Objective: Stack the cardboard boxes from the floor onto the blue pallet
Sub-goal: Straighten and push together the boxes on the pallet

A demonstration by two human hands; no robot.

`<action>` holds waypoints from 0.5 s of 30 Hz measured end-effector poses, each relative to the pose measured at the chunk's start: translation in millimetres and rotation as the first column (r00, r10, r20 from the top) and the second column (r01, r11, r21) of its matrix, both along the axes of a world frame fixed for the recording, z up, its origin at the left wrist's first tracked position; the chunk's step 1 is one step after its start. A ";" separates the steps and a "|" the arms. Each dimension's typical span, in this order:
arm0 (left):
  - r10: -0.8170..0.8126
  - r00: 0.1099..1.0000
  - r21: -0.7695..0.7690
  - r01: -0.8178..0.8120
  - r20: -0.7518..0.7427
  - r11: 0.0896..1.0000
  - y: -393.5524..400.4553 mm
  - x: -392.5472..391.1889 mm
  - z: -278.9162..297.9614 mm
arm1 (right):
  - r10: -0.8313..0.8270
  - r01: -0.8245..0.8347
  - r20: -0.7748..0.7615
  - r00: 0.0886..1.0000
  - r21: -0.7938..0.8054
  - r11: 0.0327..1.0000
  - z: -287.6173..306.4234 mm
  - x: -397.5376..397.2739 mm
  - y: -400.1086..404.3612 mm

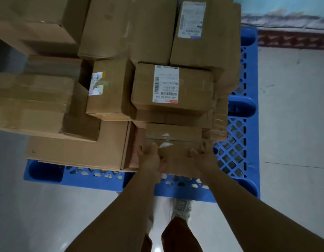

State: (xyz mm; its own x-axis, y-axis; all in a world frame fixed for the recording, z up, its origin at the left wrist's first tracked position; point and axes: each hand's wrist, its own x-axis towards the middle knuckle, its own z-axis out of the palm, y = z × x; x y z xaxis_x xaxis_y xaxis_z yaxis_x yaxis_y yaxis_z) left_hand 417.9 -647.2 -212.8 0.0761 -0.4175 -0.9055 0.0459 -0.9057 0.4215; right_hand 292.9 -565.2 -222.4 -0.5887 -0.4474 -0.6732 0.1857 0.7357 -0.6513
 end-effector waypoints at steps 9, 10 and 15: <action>0.066 0.998 -0.042 -0.065 0.020 0.997 3.0 -5.5 -9.8 | -0.009 0.018 0.115 0.993 -0.080 0.997 -14.6 -8.2 2.4; 0.085 0.996 -0.057 -0.083 0.033 0.995 8.6 -3.3 -12.9 | -0.059 0.066 0.130 0.990 -0.052 0.996 -18.4 -9.3 7.7; 0.130 0.982 0.085 -0.142 0.137 0.986 55.0 13.7 -40.4 | -0.309 0.292 0.120 0.943 0.141 0.946 -50.2 -20.9 42.2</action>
State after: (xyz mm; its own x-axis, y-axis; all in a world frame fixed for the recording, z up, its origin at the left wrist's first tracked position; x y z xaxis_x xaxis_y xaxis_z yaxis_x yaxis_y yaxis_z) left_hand 431.6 -592.2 -253.2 0.2461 -0.3091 -0.9186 0.1217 -0.9304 0.3457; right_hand 272.0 -523.0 -272.6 -0.5800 -0.1752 -0.7956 0.4923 0.7027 -0.5137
